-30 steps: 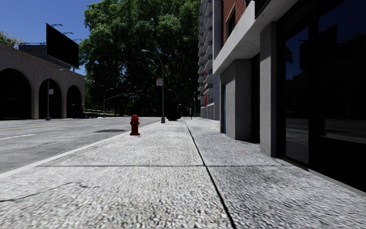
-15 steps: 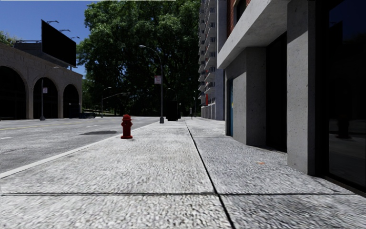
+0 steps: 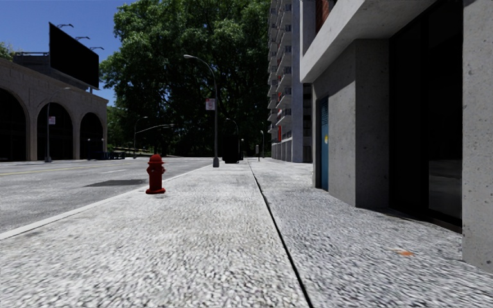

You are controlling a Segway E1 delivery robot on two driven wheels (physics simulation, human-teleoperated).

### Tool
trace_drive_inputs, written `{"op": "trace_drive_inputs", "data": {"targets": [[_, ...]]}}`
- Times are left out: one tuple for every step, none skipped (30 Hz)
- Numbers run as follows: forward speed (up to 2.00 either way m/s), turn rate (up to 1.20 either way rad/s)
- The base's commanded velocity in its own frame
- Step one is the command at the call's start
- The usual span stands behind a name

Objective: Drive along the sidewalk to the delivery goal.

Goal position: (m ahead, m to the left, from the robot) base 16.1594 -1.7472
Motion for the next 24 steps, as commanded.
{"op": "trace_drive_inputs", "data": {"targets": [[2.0, 0.0], [2.0, 0.0], [2.0, 0.0], [2.0, 0.0], [2.0, 0.0], [2.0, -0.53], [2.0, -0.99], [2.0, -0.99], [2.0, -1.02], [2.0, -0.58], [2.0, -0.04], [2.0, 0.0], [2.0, 0.0], [2.0, 0.0], [2.0, 0.0], [2.0, 0.0], [2.0, 0.0], [2.0, 0.0], [2.0, 0.0], [2.0, 0.0], [2.0, 0.0], [2.0, 0.0], [2.0, 0.0], [2.0, 0.0]]}}
